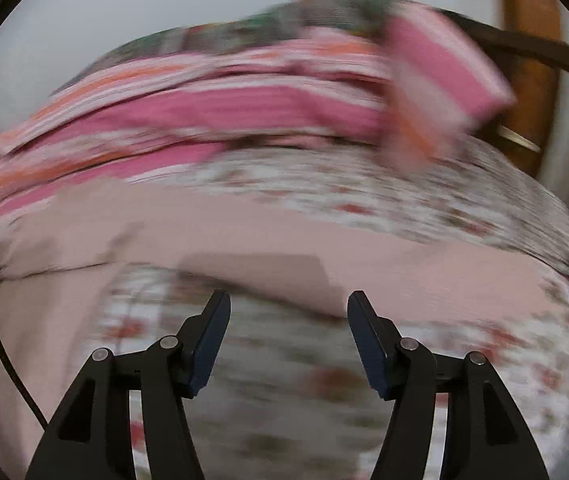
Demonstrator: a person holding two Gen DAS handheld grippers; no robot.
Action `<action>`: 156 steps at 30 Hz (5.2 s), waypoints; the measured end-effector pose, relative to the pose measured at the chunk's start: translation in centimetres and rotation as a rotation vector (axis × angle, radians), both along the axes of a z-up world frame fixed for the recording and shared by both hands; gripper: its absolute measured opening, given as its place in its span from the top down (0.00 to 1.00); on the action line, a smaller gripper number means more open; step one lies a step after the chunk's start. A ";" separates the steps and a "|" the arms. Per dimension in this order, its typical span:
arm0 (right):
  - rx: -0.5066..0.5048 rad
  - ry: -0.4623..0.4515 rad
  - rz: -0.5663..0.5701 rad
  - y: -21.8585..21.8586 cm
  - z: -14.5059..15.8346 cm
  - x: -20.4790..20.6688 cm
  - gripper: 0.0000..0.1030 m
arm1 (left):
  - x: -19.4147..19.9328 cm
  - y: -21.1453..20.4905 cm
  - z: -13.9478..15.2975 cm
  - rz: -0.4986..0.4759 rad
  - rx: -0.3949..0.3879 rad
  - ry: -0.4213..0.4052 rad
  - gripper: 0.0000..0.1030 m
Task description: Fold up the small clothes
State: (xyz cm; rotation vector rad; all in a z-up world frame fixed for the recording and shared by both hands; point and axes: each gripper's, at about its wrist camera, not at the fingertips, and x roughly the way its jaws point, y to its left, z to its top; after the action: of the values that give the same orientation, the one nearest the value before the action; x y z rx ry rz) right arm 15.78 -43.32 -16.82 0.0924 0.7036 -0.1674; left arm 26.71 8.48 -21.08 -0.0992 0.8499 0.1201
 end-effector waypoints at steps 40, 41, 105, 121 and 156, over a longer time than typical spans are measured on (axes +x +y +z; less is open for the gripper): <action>0.023 -0.093 -0.136 -4.8 6.3 2.7 0.94 | -0.2 1.4 0.0 -0.003 -0.108 -0.023 0.19; 0.011 -0.102 -0.126 -3.9 7.1 2.9 0.94 | -0.3 1.7 0.1 0.000 -0.125 -0.027 0.19; -0.171 -0.013 0.255 22.8 -3.8 4.7 0.44 | -0.5 4.3 2.0 -0.152 -0.296 -0.130 0.65; -0.155 -0.008 0.234 22.3 -3.9 4.6 0.44 | -0.5 4.4 3.6 -0.192 -0.268 -0.231 0.92; -0.002 -0.043 0.173 18.7 1.6 -5.9 0.43 | -13.2 3.2 4.5 -0.119 -0.168 -0.095 0.50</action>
State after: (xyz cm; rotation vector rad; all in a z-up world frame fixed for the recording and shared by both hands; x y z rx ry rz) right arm 9.92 -24.65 -15.19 0.0330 0.6649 0.0002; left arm 13.48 11.67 -16.57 -0.2104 0.7678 -0.0675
